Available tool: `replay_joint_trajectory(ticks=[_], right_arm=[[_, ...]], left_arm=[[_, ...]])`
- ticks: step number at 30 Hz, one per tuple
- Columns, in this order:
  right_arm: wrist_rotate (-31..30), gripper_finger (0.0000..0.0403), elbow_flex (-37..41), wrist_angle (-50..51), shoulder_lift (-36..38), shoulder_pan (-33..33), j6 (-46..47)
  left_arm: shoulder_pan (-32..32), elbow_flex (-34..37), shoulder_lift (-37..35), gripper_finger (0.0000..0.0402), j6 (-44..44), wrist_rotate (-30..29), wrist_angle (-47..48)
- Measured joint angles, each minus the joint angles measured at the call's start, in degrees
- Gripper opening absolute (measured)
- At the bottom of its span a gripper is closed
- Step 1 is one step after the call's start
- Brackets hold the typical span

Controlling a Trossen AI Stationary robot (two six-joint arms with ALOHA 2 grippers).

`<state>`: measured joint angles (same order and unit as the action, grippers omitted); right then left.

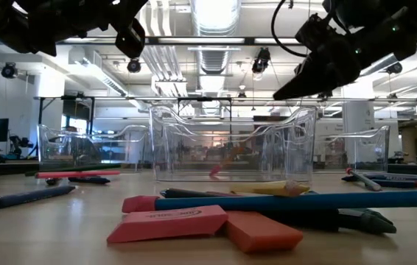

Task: Sort crayons/erasers/pens/pencils in bins
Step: Put the right orange pencil into the bottom transparent bin

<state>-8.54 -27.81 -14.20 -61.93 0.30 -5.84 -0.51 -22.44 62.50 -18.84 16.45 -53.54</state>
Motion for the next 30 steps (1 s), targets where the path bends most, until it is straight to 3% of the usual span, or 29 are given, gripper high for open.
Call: replay_joint_trajectory(ticks=[8, 12, 19, 24, 30], right_arm=[[1.51, 0.015, -3.05, 0.96, -2.26, -0.02, 1.3], [1.49, 0.0174, -5.31, 4.5, -1.49, -0.02, 0.25], [1.73, 0.0176, -13.08, 25.78, 0.62, -0.02, 2.06], [5.09, 0.0174, -20.65, 39.28, -4.34, -0.02, 3.71], [6.11, 0.0174, -28.75, 46.44, -12.77, 0.14, 1.79]], left_arm=[[0.0, 0.0, 0.0, 0.0044, 0.06, 0.0, -0.02], [-0.02, 0.0, 0.0, 0.0044, 0.06, 0.0, 0.0], [-0.02, 0.0, 0.0, 0.0044, 0.22, 0.0, -0.04], [-0.17, -0.05, 0.0, 0.0044, 0.27, -0.83, -0.31], [-0.15, -0.11, 0.0, 0.0044, 0.25, -1.97, -1.68]])
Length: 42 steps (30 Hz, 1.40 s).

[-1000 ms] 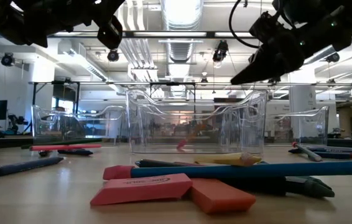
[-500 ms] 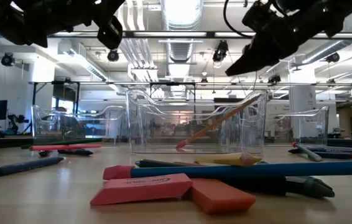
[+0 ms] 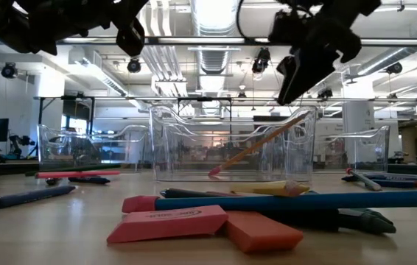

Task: Sort crayons/erasers/pens/pencils in bins
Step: Put the right orange pencil into the bottom transparent bin

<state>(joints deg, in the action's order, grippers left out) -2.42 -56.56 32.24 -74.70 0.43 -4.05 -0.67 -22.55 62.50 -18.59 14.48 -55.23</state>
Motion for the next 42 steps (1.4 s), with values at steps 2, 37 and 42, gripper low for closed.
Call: replay_joint_trajectory(ticks=[2, 37, 42], right_arm=[[-0.06, 0.0173, -1.63, 1.08, -2.63, 0.14, -0.05], [1.38, 0.0022, -5.15, -4.54, -10.45, 4.6, 1.31], [1.58, 0.0031, -4.76, -7.37, -11.01, 4.6, 1.42]], left_arm=[[0.0, 0.0, 0.0, 0.0044, 0.0, 0.0, 0.14], [0.0, 0.0, 0.0, 0.0044, -0.04, 0.02, -0.02], [0.0, 0.0, 0.0, 0.0044, -0.04, 0.02, -0.01]])
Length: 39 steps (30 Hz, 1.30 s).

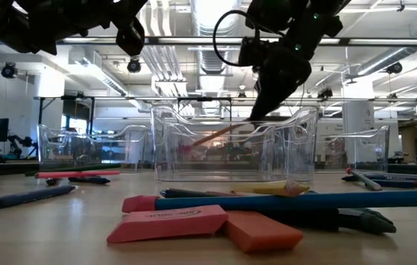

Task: Sort crayons/erasers/pens/pencils in bins
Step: Put the right orange pencil into the bottom transparent bin, then put the left green pencil into the bottom transparent bin

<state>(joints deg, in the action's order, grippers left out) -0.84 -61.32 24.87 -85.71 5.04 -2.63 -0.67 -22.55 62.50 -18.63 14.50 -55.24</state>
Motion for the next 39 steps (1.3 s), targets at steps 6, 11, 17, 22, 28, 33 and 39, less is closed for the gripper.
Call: replay_joint_trajectory(ticks=[6, 11, 17, 22, 28, 33, 39], right_arm=[[-0.15, 0.0086, 0.0, -0.1, 0.11, 0.0, -0.69], [-0.15, 0.0146, 0.0, -0.15, 0.92, 0.0, -1.07], [-0.1, 0.0178, 0.65, -0.51, 6.33, -0.02, -2.06], [1.09, 0.0177, 5.66, -4.6, 14.65, -0.13, -4.02], [6.31, 0.0162, 16.46, -16.53, 27.4, -0.28, -3.42], [6.4, 0.0149, 24.98, -26.89, 36.96, -0.26, -3.98], [6.39, 0.0136, 30.04, -28.48, 45.65, -0.26, -5.15]], left_arm=[[0.0, 0.0, 0.0, 0.0044, 0.0, 0.0, 0.02], [0.0, 0.0, 0.0, 0.0044, 0.0, 0.0, 0.01], [0.0, 0.0, 0.0, 0.0044, -0.03, 0.0, -0.37], [0.13, 0.0, 0.02, 0.0044, -0.26, 0.0, -1.54], [0.12, 0.0, 0.02, 0.0044, -0.28, 0.0, -3.12], [0.11, 0.0, 0.02, 0.0044, -0.46, 0.0, -2.78], [0.04, -0.07, 0.02, 0.0044, -0.09, 0.0, -4.97]])
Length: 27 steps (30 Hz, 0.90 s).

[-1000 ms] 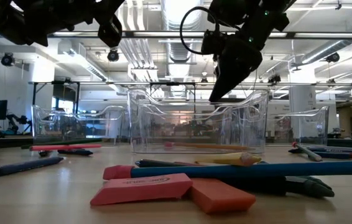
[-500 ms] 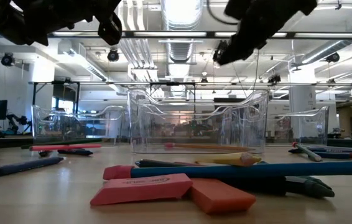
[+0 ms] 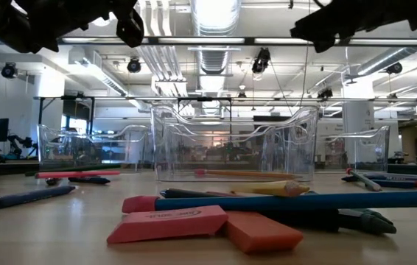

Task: Sort crayons/erasers/pens/pencils in bins
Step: Put the left green pencil into the bottom transparent bin

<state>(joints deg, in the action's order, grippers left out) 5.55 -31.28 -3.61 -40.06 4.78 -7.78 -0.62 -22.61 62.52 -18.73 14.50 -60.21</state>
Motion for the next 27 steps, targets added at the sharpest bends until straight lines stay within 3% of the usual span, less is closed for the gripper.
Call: replay_joint_trajectory(ticks=[10, 23, 27], right_arm=[[0.88, 0.0136, 6.41, -0.52, 9.96, -0.76, 5.24], [0.43, 0.0136, 6.94, -1.87, 7.06, -0.76, 7.91], [0.43, 0.0137, 7.18, -1.81, 5.64, -0.79, 8.74]], left_arm=[[0.0, 0.0, 0.0, 0.0044, -0.43, 0.0, 0.23], [-0.02, 0.31, 0.07, 0.0044, -0.22, -1.76, 1.16], [-0.14, 0.31, 0.0, 0.0044, -0.13, -10.35, 2.22]])
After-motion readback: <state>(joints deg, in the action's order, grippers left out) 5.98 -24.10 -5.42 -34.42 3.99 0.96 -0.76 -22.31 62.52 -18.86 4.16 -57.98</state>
